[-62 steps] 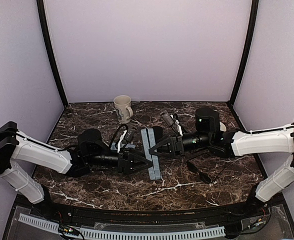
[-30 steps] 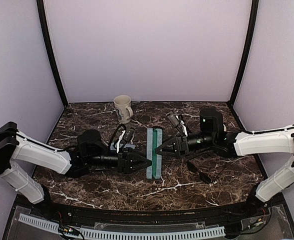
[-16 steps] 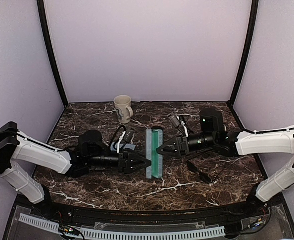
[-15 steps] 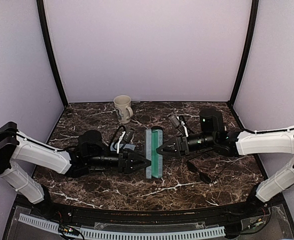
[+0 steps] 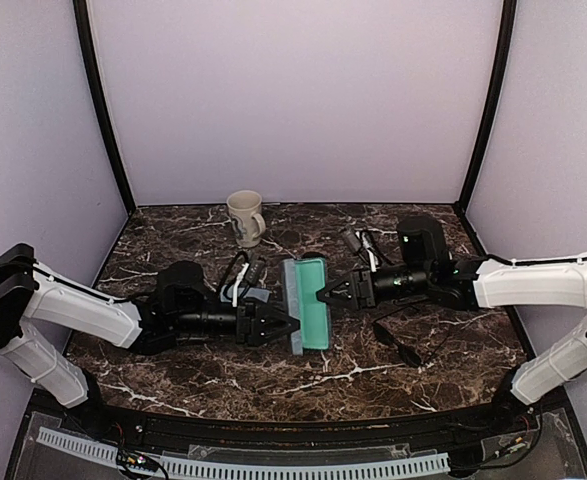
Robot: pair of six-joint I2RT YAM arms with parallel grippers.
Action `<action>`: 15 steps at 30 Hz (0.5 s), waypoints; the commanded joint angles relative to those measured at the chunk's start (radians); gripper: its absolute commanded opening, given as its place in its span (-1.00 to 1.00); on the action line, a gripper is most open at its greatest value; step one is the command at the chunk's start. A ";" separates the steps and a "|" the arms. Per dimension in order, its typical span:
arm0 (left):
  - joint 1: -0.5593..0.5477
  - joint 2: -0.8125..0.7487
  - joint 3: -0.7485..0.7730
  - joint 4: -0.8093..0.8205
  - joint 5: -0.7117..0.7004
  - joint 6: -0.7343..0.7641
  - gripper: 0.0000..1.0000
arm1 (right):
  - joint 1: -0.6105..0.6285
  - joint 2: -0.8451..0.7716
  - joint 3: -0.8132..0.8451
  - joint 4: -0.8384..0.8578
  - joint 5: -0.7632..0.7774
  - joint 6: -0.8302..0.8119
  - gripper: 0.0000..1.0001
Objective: Organize the sunglasses
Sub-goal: Open the sunglasses case.
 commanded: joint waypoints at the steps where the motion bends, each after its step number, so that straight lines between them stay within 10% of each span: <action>1: -0.048 -0.097 0.027 0.242 0.212 0.060 -1.00 | -0.042 0.045 -0.006 -0.091 0.240 -0.004 -0.07; 15: -0.047 -0.123 -0.002 0.156 0.028 0.070 -1.00 | -0.041 0.006 -0.103 0.187 0.019 0.061 -0.07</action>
